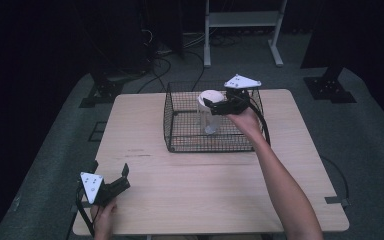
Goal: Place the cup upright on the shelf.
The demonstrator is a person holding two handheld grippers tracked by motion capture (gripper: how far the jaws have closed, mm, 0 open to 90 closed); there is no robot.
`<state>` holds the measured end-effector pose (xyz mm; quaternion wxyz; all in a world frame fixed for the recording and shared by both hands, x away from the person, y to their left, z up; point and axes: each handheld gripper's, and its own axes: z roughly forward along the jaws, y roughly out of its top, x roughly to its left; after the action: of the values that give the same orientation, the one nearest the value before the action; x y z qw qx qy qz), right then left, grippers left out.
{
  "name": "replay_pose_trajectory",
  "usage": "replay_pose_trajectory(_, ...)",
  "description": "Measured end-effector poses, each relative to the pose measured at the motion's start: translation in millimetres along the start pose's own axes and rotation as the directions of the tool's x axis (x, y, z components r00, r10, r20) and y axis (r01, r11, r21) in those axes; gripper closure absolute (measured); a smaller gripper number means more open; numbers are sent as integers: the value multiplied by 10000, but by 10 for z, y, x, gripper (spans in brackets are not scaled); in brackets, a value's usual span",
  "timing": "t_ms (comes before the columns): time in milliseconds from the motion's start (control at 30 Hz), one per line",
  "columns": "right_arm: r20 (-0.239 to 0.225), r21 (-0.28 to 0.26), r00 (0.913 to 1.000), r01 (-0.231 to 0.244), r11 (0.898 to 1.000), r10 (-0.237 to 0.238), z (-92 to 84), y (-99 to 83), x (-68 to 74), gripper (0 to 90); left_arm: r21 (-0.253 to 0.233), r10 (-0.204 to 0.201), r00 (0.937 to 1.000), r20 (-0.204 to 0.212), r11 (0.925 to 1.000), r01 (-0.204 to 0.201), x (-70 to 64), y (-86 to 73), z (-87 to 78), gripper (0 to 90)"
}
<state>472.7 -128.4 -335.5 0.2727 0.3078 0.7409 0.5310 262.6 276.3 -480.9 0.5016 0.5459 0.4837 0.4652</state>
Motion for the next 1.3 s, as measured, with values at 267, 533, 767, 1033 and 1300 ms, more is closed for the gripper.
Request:
replay_pose_trajectory(267, -78, 44, 9999, 72, 10000, -71, -123, 10, 34, 10, 8, 62, 10000, 8, 10000, -62, -7, 0, -1, 0)
replay_pose_trajectory(533, -149, 61, 9998, 130, 9999, -129, -272, 25, 33, 10, 1, 70, 10000, 5, 10000, -70, -8, 0, 0, 0)
replay_pose_trajectory(767, -241, -62, 9995, 209, 9998, -211, -402, 69, 53, 10, -2, 87, 10000, 5, 10000, -87, -11, 0, -1, 0)
replay_pose_trajectory(1033, -357, -30, 9984, 435, 9990, -436, -556, 127, 100, 10, -2, 99, 10000, 3, 10000, -99, -15, 0, -1, 0)
replay_pose_trajectory(1300, -363, -13, 9978, 553, 9985, -553, -689, 105, 121, 10, 3, 89, 10000, 13, 10000, -89, -14, 1, -1, 0)
